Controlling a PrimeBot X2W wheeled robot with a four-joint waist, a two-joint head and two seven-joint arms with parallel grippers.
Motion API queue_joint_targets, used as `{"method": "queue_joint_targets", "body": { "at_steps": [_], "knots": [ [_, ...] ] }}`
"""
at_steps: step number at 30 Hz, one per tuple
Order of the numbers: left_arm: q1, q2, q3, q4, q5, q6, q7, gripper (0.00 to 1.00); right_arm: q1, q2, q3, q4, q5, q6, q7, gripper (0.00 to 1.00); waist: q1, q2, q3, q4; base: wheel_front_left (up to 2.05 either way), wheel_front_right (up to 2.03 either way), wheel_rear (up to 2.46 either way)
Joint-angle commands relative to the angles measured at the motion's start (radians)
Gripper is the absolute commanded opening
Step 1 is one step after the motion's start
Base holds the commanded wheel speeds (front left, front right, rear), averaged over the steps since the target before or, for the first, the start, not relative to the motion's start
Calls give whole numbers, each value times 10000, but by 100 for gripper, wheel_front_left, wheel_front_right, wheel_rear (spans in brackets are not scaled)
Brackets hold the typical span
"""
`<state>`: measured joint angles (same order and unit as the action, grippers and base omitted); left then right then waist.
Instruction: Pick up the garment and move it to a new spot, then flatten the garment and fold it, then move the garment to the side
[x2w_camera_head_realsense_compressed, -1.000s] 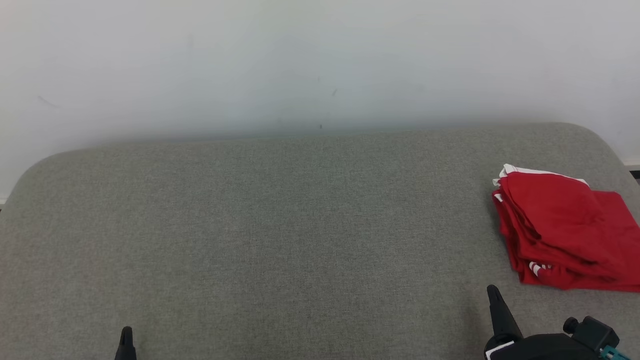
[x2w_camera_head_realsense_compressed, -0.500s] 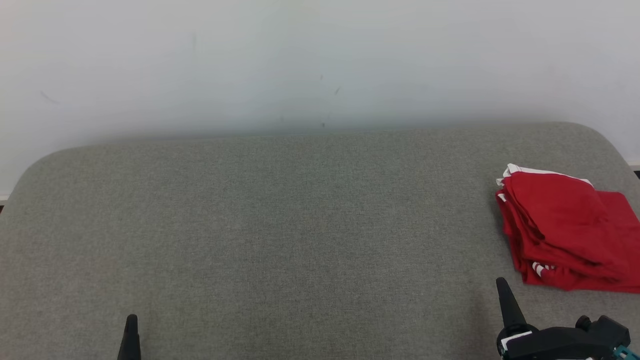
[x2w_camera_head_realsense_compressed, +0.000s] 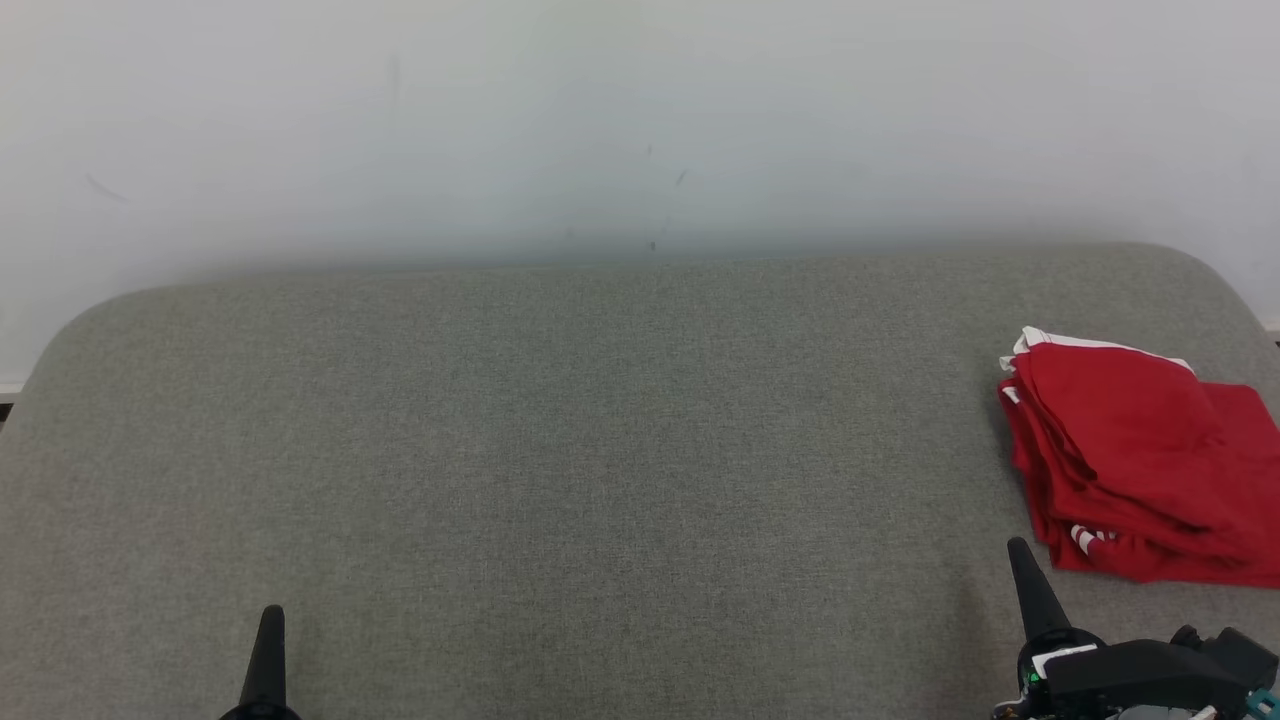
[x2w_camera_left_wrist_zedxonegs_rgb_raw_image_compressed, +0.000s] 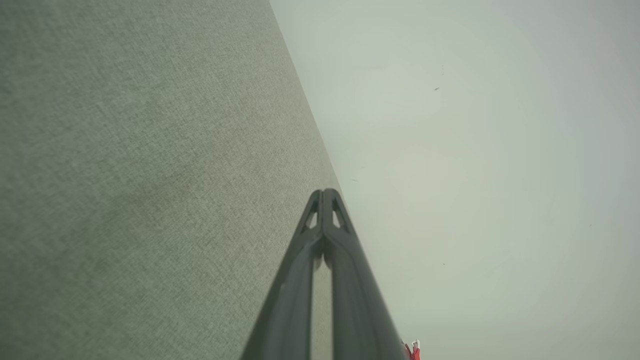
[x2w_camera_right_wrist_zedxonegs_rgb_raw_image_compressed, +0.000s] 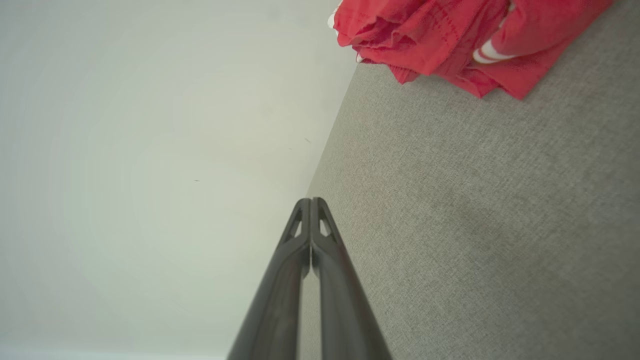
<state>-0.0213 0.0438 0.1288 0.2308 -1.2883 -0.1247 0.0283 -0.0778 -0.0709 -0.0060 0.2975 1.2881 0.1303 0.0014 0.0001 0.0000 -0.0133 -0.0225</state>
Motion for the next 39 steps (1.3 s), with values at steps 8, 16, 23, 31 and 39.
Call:
{"method": "queue_joint_targets", "body": {
  "at_steps": [8,16,23,31,39],
  "knots": [
    [-353,73,-40,3,-760,-75,198,0,-175,-35,-215,-197,858,5,239,0,-1,0,30,42,0,0,0],
    [-506,78,-70,43,-1382,-81,372,0,-221,-22,-376,-290,1506,6,419,0,-1,0,60,82,0,0,0],
    [-631,79,-94,74,-1909,-68,525,0,-250,-7,-513,-380,2059,6,561,0,-1,0,86,118,0,0,0],
    [-736,83,-113,108,-2416,-72,640,0,-274,7,-639,-442,2569,7,696,0,-1,0,112,153,0,0,0],
    [-885,88,-134,137,-2937,-77,797,0,-291,23,-779,-523,3110,7,872,0,-1,0,141,194,0,0,0]
  ]
}}
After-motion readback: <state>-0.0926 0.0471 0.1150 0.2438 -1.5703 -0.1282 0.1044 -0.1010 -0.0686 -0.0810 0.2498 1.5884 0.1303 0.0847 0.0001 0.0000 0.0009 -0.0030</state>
